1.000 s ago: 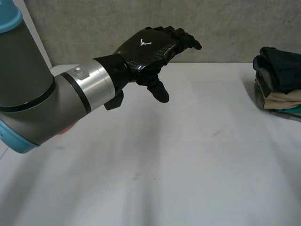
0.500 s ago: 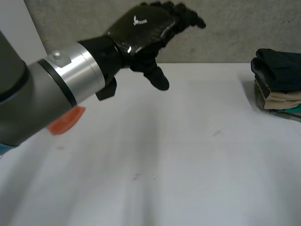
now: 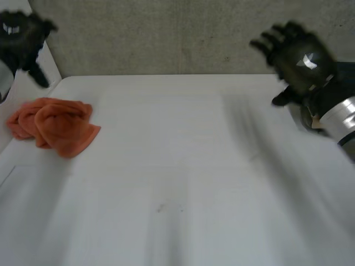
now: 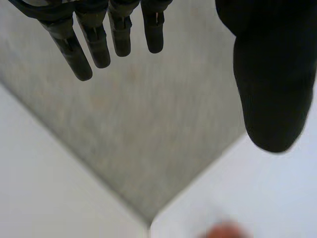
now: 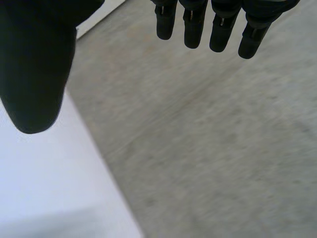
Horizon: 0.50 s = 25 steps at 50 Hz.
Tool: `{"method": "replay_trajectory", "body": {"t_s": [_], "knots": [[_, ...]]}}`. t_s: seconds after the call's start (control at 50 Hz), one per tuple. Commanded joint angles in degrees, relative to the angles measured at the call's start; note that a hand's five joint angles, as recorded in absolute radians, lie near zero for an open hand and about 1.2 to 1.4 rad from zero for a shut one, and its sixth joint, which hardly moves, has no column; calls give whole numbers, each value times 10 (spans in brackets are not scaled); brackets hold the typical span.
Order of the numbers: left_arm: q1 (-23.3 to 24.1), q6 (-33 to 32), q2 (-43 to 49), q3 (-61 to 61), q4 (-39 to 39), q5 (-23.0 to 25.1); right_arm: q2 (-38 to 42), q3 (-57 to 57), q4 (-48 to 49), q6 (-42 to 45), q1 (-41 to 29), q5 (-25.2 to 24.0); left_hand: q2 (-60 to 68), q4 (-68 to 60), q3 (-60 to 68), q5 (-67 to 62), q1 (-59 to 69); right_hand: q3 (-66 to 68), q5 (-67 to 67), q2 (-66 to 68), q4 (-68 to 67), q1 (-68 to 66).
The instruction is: Fold the laundry.
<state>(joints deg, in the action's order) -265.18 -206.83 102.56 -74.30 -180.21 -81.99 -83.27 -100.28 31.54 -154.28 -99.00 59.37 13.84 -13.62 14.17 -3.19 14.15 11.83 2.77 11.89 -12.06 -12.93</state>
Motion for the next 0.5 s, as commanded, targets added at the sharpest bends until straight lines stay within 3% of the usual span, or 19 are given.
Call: {"method": "replay_trajectory", "body": {"t_s": [0.02,0.14,0.24,0.28,0.34,0.36,0.44,0.5], "knots": [[-74,-125,187,28,-47,46,70,-32,-6,61,-35,48,-11,9,-14,5,-14,-18,-28,-19,21,29],[-121,-147,332,111,-52,125,84,-45,-6,76,-34,53,-6,4,-9,0,-9,-18,-28,-19,21,29],[-133,-151,429,196,-63,133,94,-45,-6,75,-34,52,22,-25,19,-29,19,-18,-28,-19,21,29],[-140,-150,452,216,-66,138,100,-47,-6,75,-34,53,121,-123,118,-128,118,-18,-28,-19,21,29],[-141,-150,478,246,-73,137,102,-47,-5,76,-34,54,583,-585,580,-590,580,-18,-28,-19,21,29],[-140,-150,479,249,-77,136,105,-47,-5,76,-33,54,661,-663,658,-667,658,-18,-28,-19,21,29],[-114,-136,450,231,-114,126,108,-47,-4,76,-27,54,662,-664,658,-668,659,-18,-28,-19,21,29],[-72,-106,353,178,-146,119,107,-47,-4,75,-24,58,662,-664,658,-668,659,-18,-28,-19,21,29]]}}
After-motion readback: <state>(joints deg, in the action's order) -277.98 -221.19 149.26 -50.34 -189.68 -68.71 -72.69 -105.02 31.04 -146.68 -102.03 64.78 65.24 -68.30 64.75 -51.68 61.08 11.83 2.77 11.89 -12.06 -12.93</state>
